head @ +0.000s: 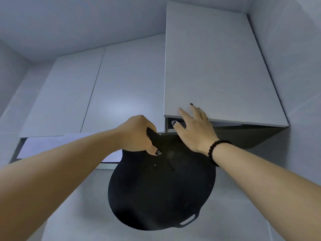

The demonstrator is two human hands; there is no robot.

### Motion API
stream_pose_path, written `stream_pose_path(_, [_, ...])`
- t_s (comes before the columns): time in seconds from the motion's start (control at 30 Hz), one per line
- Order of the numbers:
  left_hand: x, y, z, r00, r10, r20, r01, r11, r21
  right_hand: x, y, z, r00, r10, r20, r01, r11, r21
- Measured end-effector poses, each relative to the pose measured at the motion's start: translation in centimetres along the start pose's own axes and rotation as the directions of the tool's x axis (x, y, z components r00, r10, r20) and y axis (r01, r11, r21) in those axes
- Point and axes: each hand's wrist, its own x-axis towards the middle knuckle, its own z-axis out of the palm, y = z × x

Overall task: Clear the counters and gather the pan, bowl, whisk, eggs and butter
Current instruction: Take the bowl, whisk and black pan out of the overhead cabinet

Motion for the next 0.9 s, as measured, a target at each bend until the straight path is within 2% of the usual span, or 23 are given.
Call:
stream_pose_path(0.3, [0.3,-3.5,2.5,0.997,-0.069,0.035,0.069,0.998,0.002,1.1,1.2,4.1,0.999,-0.006,0.042,0.015,0.978,-0.21])
stream_pose_path(0.47, [0.1,-4.7,3.6,0.995,-0.089,0.05,0.09,0.996,-0.028,2.1,1.7,6.3,0.997,0.022,0.079,0.0,0.963,-0.27])
stream_pose_path(0.9, [-0.6,-6.5,4.4,0.986,-0.165,-0.017,0.165,0.986,-0.025,3.9,3.3,9.2,0.988,0.07,0.137,-0.027,0.955,-0.294])
